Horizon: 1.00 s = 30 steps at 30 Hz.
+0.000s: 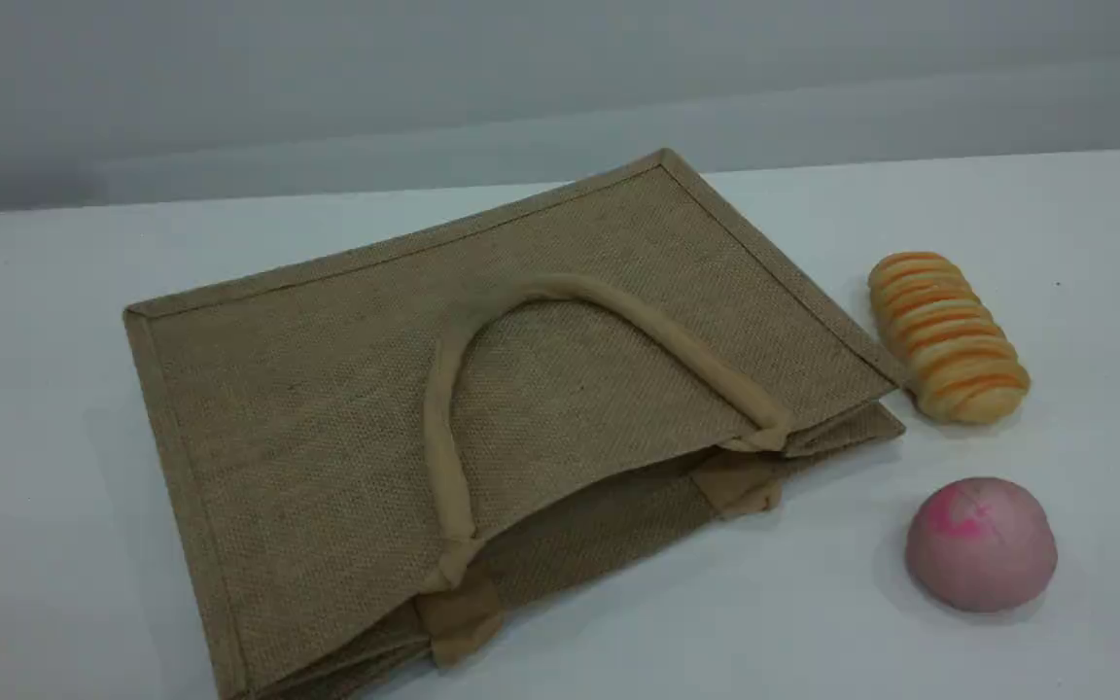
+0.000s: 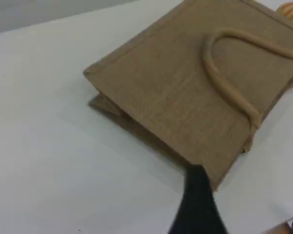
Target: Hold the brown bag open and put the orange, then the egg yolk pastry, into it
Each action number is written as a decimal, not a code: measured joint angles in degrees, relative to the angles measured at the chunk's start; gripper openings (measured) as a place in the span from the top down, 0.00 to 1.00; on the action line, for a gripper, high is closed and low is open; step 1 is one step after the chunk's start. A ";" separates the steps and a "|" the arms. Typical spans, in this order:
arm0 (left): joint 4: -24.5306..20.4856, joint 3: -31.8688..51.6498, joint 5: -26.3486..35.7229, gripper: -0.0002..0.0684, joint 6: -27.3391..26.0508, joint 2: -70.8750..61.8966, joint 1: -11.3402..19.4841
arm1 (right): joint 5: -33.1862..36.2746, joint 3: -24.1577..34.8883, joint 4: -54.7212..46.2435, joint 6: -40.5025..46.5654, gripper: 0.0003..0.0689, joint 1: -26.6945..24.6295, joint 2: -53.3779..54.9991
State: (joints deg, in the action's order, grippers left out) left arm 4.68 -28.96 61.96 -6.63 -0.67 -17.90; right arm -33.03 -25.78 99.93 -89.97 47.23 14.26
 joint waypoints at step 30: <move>0.00 0.00 0.00 0.32 0.00 0.00 0.00 | 1.21 0.25 0.00 0.00 0.17 0.00 0.06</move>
State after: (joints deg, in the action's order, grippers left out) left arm 4.68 -28.96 61.96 -6.63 -0.67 -17.90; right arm -31.82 -25.53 99.93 -89.97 47.23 14.32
